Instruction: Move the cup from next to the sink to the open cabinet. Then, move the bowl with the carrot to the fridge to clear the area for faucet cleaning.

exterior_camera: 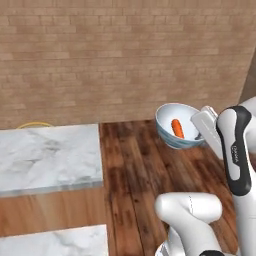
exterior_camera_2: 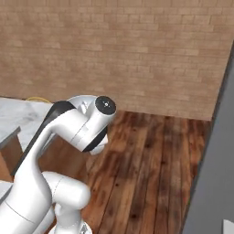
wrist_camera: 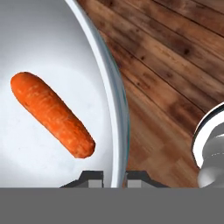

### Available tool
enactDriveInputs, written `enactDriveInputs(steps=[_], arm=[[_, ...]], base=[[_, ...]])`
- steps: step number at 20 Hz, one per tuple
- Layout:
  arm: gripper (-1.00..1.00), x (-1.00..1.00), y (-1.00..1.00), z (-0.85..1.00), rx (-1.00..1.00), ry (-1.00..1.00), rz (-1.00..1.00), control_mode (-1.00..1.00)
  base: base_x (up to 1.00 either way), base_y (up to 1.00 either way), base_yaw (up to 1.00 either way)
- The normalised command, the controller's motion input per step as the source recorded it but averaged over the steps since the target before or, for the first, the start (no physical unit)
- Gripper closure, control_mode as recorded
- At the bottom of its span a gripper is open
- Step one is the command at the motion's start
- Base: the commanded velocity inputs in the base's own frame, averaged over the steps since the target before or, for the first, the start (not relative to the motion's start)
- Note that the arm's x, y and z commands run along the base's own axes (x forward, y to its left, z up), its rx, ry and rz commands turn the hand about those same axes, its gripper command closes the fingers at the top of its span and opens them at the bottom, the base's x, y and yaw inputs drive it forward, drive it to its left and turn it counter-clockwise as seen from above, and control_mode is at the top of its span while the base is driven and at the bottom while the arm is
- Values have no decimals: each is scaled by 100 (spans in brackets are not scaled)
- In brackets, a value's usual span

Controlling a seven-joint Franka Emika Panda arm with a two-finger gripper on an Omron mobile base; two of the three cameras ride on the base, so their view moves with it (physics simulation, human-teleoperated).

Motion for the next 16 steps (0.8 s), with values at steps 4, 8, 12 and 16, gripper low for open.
enactDriveInputs(steps=[4,8,12,16], arm=[[100,0,0,0,0,0,0,100],[100,0,0,0,0,0,0,100],[100,0,0,0,0,0,0,100],[100,0,0,0,0,0,0,100]], base=[[100,-33,-41],[97,-33,-61],[90,-31,-64],[73,-32,-69]])
